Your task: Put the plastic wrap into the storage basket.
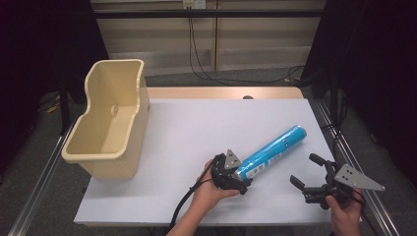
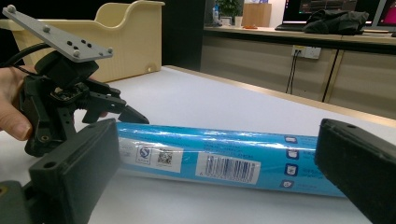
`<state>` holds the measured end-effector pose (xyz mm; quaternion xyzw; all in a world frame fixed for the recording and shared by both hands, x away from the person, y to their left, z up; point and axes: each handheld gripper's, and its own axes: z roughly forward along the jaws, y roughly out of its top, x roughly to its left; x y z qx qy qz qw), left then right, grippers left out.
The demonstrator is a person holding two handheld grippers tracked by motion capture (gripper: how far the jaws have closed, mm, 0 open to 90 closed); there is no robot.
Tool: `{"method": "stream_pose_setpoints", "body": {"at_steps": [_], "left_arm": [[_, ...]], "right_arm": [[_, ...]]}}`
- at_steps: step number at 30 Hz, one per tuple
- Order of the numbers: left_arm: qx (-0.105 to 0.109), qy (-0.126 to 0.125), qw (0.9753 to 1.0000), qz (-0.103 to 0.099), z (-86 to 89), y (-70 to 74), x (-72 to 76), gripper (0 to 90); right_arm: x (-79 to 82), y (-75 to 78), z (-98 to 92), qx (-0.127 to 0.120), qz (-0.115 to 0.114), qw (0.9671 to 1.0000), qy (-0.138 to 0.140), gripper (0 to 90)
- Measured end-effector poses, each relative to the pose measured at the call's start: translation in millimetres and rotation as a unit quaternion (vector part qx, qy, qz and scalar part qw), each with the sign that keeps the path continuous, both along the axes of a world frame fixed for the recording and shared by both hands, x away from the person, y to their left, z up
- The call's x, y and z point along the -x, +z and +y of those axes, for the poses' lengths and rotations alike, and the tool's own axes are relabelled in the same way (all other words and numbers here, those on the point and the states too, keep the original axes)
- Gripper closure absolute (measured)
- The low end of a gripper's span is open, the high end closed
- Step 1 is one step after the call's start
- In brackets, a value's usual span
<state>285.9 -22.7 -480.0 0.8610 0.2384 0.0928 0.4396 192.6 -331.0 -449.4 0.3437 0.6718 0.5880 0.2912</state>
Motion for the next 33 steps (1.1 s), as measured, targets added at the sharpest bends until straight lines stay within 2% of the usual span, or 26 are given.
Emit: {"method": "stream_pose_setpoints", "body": {"at_steps": [3,6,8,10,13,16,18,23,28,31,33], "left_arm": [[-0.011,0.001,0.9999,0.007,-1.2,-2.7,-1.0,14.8],[-0.01,0.002,0.9998,0.018,-1.8,-3.8,-1.5,17.3],[-0.01,0.0,0.9996,0.025,-1.2,-2.6,-1.5,21.6],[-0.004,-0.003,0.9992,0.039,0.0,-0.3,-1.1,31.0],[-0.001,-0.001,0.999,0.045,0.6,-0.3,-2.1,31.4],[-0.002,0.0,0.999,0.044,-0.1,-0.1,-1.4,31.5],[-0.013,-0.002,0.9992,0.038,-1.3,1.1,0.0,31.6],[-0.021,-0.004,0.9991,0.036,0.6,2.4,0.4,31.7],[-0.041,-0.009,0.9986,0.031,13.8,5.6,-0.3,31.8],[-0.044,-0.009,0.9985,0.031,20.9,6.0,-0.8,31.7],[-0.045,-0.007,0.9982,0.039,35.3,7.1,-1.8,31.7]], "right_arm": [[-0.3,0.0,-0.2,0.002,0.0,1.0,0.0,0.0],[-0.3,0.1,-0.1,0.001,0.0,1.0,0.001,0.0],[-0.3,0.0,0.1,0.002,0.0,1.0,0.001,0.0],[-0.6,-0.3,0.1,0.003,0.0,1.0,0.001,0.0],[-0.9,-0.6,0.4,0.004,0.003,1.0,0.001,0.0],[-0.7,-0.6,0.5,0.005,0.003,1.0,0.001,0.0],[-0.7,-0.5,0.4,0.005,0.002,1.0,0.001,0.0],[-0.4,-1.0,-0.4,0.009,0.003,1.0,0.0,0.0],[-0.4,-1.0,-0.9,0.007,0.004,1.0,-0.002,0.1],[-0.5,-1.2,-0.5,0.008,0.004,1.0,-0.002,0.1],[-0.6,-1.4,-0.1,0.009,0.005,0.9999,-0.001,0.1]]}}
